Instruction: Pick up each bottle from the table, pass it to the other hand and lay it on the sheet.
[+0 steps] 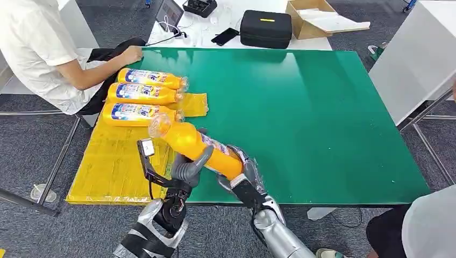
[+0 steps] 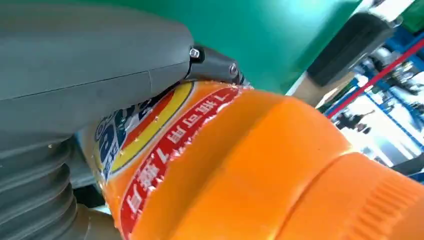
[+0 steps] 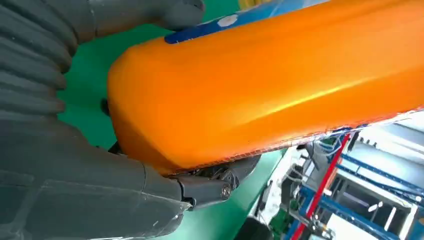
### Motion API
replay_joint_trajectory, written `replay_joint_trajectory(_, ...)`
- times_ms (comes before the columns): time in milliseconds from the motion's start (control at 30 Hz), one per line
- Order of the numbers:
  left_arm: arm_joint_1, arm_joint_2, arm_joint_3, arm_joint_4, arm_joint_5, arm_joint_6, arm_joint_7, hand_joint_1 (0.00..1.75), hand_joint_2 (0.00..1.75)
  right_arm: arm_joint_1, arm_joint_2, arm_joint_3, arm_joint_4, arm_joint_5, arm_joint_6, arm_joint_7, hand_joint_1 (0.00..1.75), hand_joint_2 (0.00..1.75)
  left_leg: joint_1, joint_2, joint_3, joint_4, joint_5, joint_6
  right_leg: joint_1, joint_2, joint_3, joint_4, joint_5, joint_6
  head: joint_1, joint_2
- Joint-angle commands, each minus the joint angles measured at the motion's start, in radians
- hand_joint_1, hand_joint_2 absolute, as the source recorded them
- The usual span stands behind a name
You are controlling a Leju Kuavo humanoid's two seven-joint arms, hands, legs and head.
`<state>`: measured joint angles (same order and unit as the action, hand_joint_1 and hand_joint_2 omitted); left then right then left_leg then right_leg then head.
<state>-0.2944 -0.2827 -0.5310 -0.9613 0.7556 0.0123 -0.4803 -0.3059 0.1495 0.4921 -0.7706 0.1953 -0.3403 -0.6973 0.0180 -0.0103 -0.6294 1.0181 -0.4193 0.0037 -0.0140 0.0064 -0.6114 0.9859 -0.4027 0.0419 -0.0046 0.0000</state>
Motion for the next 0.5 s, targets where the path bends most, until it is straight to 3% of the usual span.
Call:
replay_joint_trajectory(33,-0.050,0.005,-0.054,0.020,-0.157,0.148,-0.114,1.75,1.75,-0.025,0.008,0.044,0.016,-0.005,0.048,-0.001,1.75,1.75,0.000,0.000,0.003,0.000,-0.001,0.001,0.000,-0.001,0.003,0.000,-0.001,-0.002,0.000,0.000)
replay_joint_trajectory(133,-0.040,0.013,-0.042,-0.010,-0.204,0.203,-0.139,1.75,1.75,-0.016,0.009,0.041,0.017,0.002,0.067,-0.001,1.54,1.75,0.000,0.002,0.003,0.000,-0.001,0.001,0.000,0.001,0.002,0.000,-0.001,-0.002,0.000,0.000)
replay_joint_trajectory(167,-0.036,0.014,-0.039,-0.020,-0.233,0.231,-0.151,1.75,1.75,-0.014,0.011,0.036,0.023,0.003,0.083,-0.001,1.19,1.75,0.000,0.002,0.005,0.000,-0.002,0.001,0.000,0.001,0.004,0.000,-0.001,-0.002,0.000,0.000)
replay_joint_trajectory(200,-0.036,0.015,-0.038,-0.022,-0.236,0.233,-0.153,1.75,1.75,-0.013,0.011,0.034,0.025,0.002,0.086,-0.001,0.98,1.75,0.000,0.001,0.002,-0.001,-0.001,0.000,0.000,0.000,0.002,0.000,0.000,-0.002,0.000,0.000)
replay_joint_trajectory(333,-0.036,0.015,-0.038,-0.022,-0.236,0.233,-0.153,1.75,1.75,-0.013,0.011,0.034,0.025,0.002,0.086,-0.001,0.98,1.75,0.000,0.001,0.003,0.000,-0.001,0.000,0.001,0.000,0.003,0.000,-0.001,-0.002,0.000,0.000)
replay_joint_trajectory(367,-0.036,0.015,-0.038,-0.022,-0.236,0.233,-0.153,1.75,1.75,-0.013,0.011,0.034,0.025,0.002,0.086,-0.001,0.21,1.75,0.000,0.001,0.002,-0.001,0.000,0.000,0.001,0.000,0.002,-0.001,0.000,-0.001,0.000,0.000)
replay_joint_trajectory(400,-0.033,0.012,-0.026,-0.026,-0.246,0.238,-0.158,1.75,1.75,-0.014,0.015,0.021,0.043,-0.002,0.118,-0.001,0.00,1.75,0.000,0.001,0.004,0.000,-0.001,0.000,0.001,0.000,0.004,0.000,-0.001,-0.002,0.000,0.000)
replay_joint_trajectory(500,-0.022,0.017,-0.014,-0.058,-0.283,0.265,-0.171,1.75,1.75,-0.004,0.015,0.015,0.049,0.022,0.129,-0.001,0.00,1.75,0.000,0.002,0.005,-0.001,-0.002,0.001,0.001,0.001,0.004,-0.001,-0.001,-0.002,0.000,0.000)
